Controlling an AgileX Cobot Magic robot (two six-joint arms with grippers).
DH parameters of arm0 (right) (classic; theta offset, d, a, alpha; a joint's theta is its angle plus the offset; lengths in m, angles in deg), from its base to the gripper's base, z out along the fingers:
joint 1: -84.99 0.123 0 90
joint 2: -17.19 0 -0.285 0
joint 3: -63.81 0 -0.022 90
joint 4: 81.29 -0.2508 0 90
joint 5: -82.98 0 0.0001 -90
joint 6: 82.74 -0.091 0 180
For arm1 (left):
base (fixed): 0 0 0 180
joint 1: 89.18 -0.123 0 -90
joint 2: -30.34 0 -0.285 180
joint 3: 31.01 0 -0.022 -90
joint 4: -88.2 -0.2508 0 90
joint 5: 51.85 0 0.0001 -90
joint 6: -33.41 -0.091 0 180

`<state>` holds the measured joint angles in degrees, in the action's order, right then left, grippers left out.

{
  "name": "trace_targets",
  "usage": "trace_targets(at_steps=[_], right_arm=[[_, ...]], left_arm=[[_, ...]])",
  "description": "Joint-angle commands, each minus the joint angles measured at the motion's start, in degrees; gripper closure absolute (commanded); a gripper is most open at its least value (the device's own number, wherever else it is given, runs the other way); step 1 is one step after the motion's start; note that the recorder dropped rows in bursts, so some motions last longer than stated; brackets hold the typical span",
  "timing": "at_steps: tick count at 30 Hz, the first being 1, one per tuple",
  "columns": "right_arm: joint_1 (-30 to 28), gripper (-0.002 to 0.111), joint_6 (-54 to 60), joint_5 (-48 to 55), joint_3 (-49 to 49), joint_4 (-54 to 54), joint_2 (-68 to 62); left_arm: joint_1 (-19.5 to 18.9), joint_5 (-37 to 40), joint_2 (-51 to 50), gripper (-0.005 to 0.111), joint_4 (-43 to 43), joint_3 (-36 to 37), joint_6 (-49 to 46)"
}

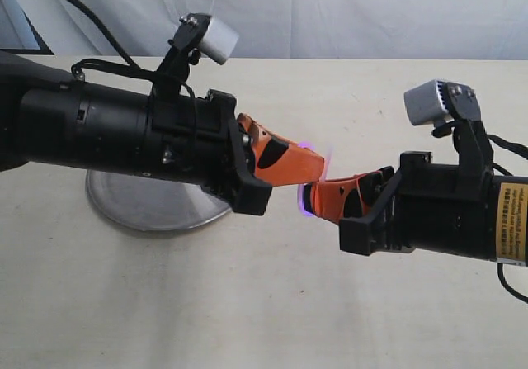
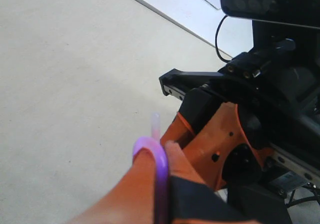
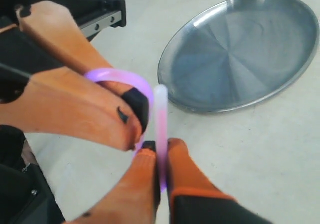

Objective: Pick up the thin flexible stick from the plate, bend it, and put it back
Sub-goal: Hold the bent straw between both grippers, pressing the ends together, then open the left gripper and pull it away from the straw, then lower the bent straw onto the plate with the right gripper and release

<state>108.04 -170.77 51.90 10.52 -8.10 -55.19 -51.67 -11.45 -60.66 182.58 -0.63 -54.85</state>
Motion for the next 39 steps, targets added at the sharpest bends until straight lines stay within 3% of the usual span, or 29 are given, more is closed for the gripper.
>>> trace_targets(at_steps=[1,4,6,11,14,22,28,31,35,39], right_arm=[[1.12,0.109,1.50,-19.29,0.03,1.59,0.85],[1.12,0.109,2.18,-18.51,0.03,1.05,0.85],[1.12,0.109,2.45,-18.24,0.03,0.68,0.85],[1.12,0.109,2.45,-17.04,0.03,0.57,0.85],[1.12,0.109,2.45,-15.18,0.03,0.44,0.85],[1.12,0.109,2.45,-12.13,0.03,-1.40,0.85],[1.01,0.109,2.57,-3.20,0.29,-3.58,0.85],[1.01,0.109,4.66,4.84,2.40,-4.95,0.85],[1.01,0.109,6.21,8.32,7.95,-5.93,-2.09],[1.01,0.109,6.30,8.03,14.80,-5.93,-10.46]], left_arm=[[-0.27,-6.11,-0.43,0.107,2.61,-0.62,-0.37],[-0.27,-6.11,-0.43,0.106,2.59,-0.62,1.26],[-0.27,-5.86,-0.41,0.099,2.44,-0.62,1.24],[-0.27,-5.84,0.86,0.057,1.24,-0.62,3.90],[-0.27,-9.28,1.56,0.050,-1.04,-0.62,6.07],[-0.53,-20.98,4.35,0.050,-19.90,-0.62,21.45],[-7.13,-19.54,6.49,0.053,-41.46,-0.40,42.18],[-11.82,-16.69,9.08,0.076,-53.85,-0.20,56.76],[-13.68,-14.73,13.21,0.106,-56.95,0.88,62.53],[-13.95,-14.58,19.66,0.107,-58.97,3.32,66.27]])
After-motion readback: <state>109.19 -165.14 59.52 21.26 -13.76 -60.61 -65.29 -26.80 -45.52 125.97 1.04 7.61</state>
